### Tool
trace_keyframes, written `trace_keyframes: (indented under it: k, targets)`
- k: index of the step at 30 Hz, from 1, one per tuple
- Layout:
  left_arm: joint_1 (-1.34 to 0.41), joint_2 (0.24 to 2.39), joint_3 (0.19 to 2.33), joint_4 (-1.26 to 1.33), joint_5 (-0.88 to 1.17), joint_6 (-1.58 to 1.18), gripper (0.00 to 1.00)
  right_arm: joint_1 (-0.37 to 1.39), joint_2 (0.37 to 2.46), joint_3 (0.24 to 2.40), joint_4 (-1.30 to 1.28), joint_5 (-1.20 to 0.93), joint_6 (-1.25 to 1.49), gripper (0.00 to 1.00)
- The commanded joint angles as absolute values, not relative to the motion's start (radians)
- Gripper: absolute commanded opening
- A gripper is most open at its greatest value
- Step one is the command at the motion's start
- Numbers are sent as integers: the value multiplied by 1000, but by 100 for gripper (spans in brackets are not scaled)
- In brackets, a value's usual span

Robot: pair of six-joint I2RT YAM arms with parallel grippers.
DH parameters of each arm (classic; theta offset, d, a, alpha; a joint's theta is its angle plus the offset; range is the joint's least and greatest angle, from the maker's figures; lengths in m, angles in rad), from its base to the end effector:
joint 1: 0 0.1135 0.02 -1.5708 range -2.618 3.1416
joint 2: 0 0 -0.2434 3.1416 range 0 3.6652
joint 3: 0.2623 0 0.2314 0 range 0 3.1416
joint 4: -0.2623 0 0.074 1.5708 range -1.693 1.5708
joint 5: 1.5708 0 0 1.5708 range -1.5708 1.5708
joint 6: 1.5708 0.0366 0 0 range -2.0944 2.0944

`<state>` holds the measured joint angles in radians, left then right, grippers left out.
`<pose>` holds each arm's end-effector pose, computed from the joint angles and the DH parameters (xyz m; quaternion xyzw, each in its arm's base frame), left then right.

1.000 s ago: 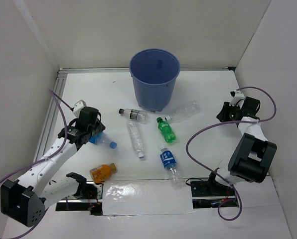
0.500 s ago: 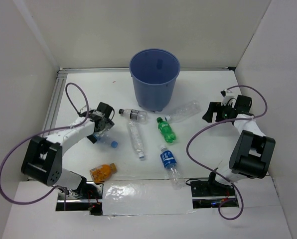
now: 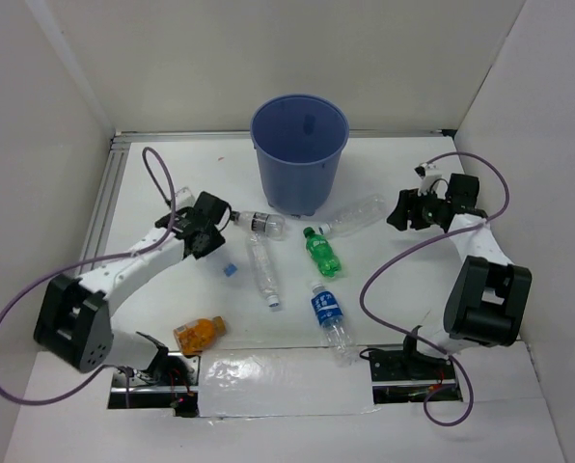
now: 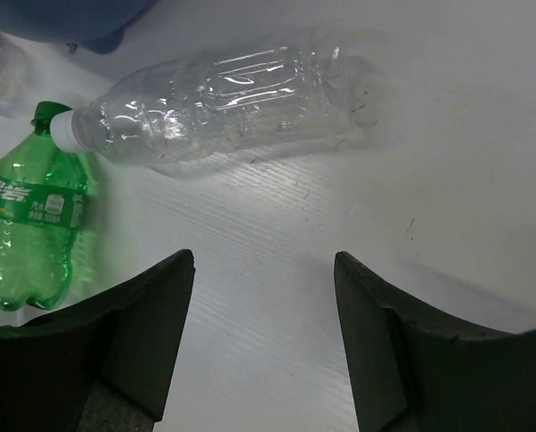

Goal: Put the plastic bottles in the bin

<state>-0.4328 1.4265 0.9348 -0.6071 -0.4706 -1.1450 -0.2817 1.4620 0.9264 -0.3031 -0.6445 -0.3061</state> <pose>0.2419 -0.0935 0.2068 -0.3807 0.8672 -0.0016 0.3211 0.2803 -0.0582 0.2162 -0.1241 0.8842 0.1847 0.4106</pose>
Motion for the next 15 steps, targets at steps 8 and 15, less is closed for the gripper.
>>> trace_keyframes:
  k: [8,15]
  targets:
    - [-594,1304,1418,-7,-442,-600,0,-265,1347,988,-397,-827,-581,76]
    - [-615,1731,1835,77,-535,-492,1,-235,1299,953,-364,-853,-627,89]
